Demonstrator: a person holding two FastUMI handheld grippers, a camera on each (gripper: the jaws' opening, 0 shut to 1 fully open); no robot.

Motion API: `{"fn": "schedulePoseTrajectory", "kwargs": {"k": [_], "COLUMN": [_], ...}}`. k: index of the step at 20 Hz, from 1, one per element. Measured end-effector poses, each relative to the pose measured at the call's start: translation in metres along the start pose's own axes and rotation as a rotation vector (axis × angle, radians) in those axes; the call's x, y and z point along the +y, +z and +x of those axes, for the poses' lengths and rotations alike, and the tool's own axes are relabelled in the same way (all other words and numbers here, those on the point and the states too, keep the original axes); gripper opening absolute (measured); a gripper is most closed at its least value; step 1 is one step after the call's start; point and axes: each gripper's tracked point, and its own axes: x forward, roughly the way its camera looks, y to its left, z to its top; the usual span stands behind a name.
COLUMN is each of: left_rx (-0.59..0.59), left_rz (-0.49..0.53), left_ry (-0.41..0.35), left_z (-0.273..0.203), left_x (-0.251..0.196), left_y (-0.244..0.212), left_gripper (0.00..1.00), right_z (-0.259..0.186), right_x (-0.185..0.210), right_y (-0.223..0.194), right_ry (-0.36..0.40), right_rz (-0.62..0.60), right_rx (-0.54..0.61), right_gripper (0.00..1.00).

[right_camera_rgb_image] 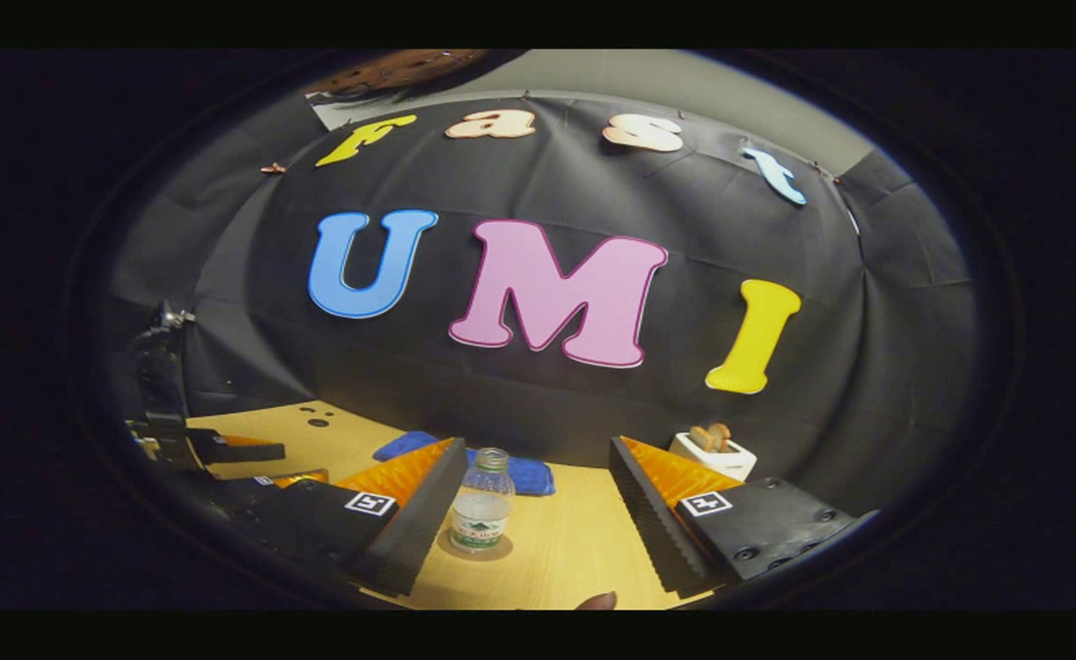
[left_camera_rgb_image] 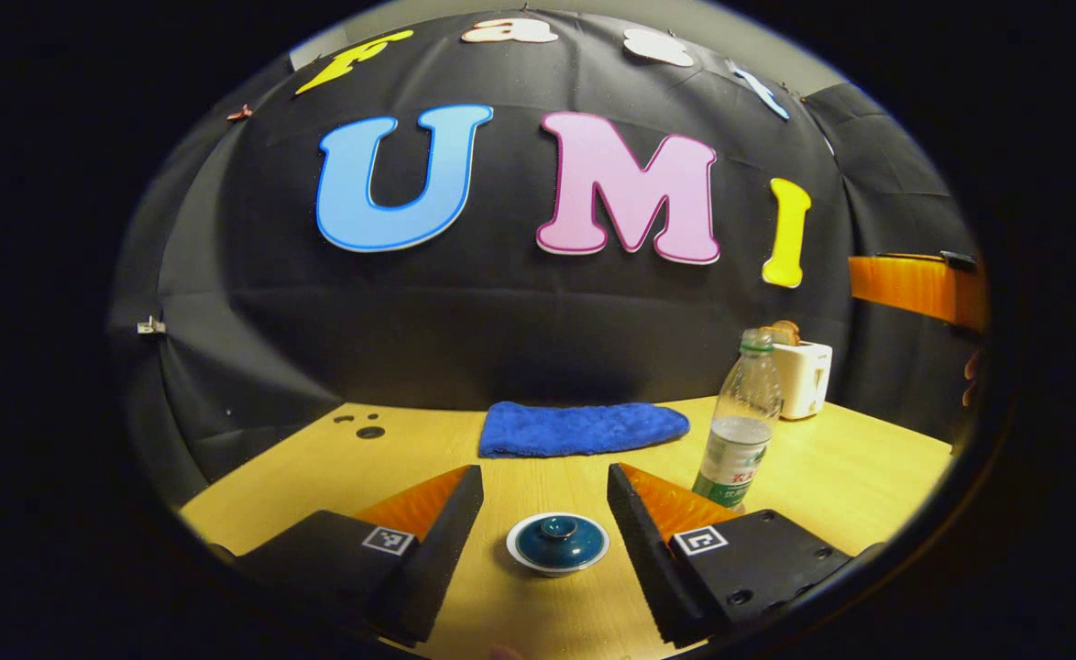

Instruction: Open the teacup lid with one hand, grasp the water bottle and pour water into the teacup with the other hand; after pouring, place the water bottle on the coaster and then close the teacup lid.

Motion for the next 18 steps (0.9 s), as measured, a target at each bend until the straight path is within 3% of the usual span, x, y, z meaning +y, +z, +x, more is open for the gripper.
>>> {"fn": "schedulePoseTrajectory", "kwargs": {"k": [3, 8, 18], "left_rx": [0.033, 0.062, 0.100], "left_rz": [0.009, 0.009, 0.029], "left_ry": [-0.023, -0.025, -0.042], "left_z": [0.015, 0.028, 0.039], "left_x": [-0.009, -0.013, -0.013], "left_y": [-0.028, -0.040, -0.056], "left_gripper": [0.78, 0.70, 0.36], "right_z": [0.006, 0.008, 0.014], "right_x": [0.006, 0.005, 0.011], "right_y": [-0.012, -0.022, -0.040], "right_ry": [0.009, 0.020, 0.028], "right_rz": [0.025, -0.001, 0.000], "right_rx": [0.007, 0.021, 0.053], "right_gripper": [0.96, 0.96, 0.96]}}
